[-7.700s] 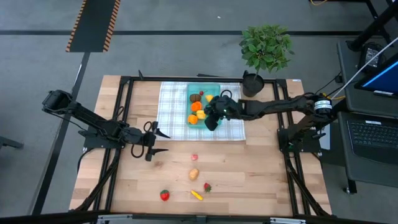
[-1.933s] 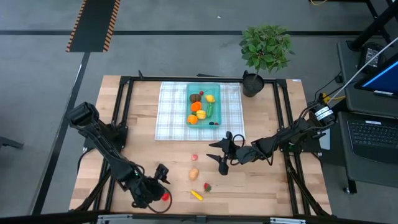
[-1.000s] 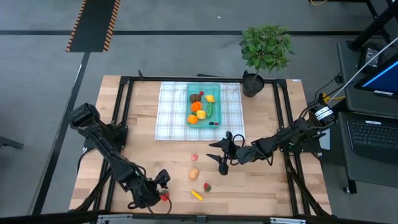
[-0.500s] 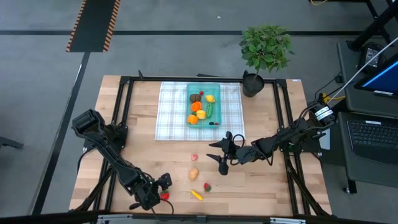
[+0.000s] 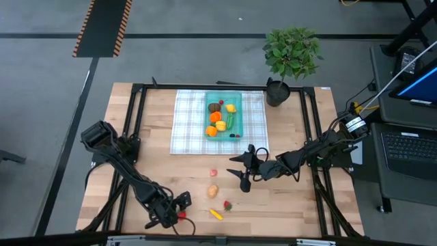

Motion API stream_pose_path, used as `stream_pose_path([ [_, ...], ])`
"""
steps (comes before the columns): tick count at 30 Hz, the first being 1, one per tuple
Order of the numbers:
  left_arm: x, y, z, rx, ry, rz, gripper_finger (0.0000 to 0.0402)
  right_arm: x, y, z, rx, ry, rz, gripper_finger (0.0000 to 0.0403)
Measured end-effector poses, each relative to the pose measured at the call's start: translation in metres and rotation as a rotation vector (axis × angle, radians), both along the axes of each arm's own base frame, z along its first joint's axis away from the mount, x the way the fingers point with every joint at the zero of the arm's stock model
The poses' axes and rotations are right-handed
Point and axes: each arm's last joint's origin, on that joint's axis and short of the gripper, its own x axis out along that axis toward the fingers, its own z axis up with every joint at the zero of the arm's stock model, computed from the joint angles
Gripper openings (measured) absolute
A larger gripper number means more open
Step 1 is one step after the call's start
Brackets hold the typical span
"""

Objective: Pick and placing Produce into tupperware
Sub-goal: Put the left red strawberry into the green bin

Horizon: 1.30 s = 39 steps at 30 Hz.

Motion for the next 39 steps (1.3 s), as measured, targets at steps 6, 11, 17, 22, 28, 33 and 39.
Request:
stream_pose_path([
  [6, 0.004, -0.002, -0.012, 0.022, 0.014, -0.044, 0.0254, 0.0, 0.0, 0.0, -0.001, 0.003, 0.0, 0.0222],
  [11, 0.006, -0.001, -0.012, 0.014, 0.02, -0.045, 0.0254, 0.0, 0.0, 0.0, -0.004, 0.006, 0.001, 0.0222],
  [17, 0.008, -0.003, -0.01, 0.035, 0.002, -0.129, 0.0254, 0.0, 0.0, -0.001, -0.01, 0.013, 0.002, 0.0222],
  [22, 0.009, -0.004, -0.009, 0.033, -0.007, -0.138, 0.0254, 0.0, 0.0, -0.001, -0.01, 0.014, 0.002, 0.0222],
  [28, 0.012, -0.004, -0.009, 0.01, -0.008, -0.17, 0.0254, 0.0, 0.0, -0.001, -0.007, 0.014, 0.001, 0.0222],
  [33, 0.014, -0.006, -0.01, 0.005, -0.023, -0.211, 0.0254, 0.0, 0.0, -0.001, -0.005, 0.013, 0.0, 0.0222],
  [39, 0.013, -0.007, -0.011, -0.01, -0.004, -0.196, 0.0254, 0.0, 0.0, -0.001, -0.002, 0.01, 0.0, 0.0222],
])
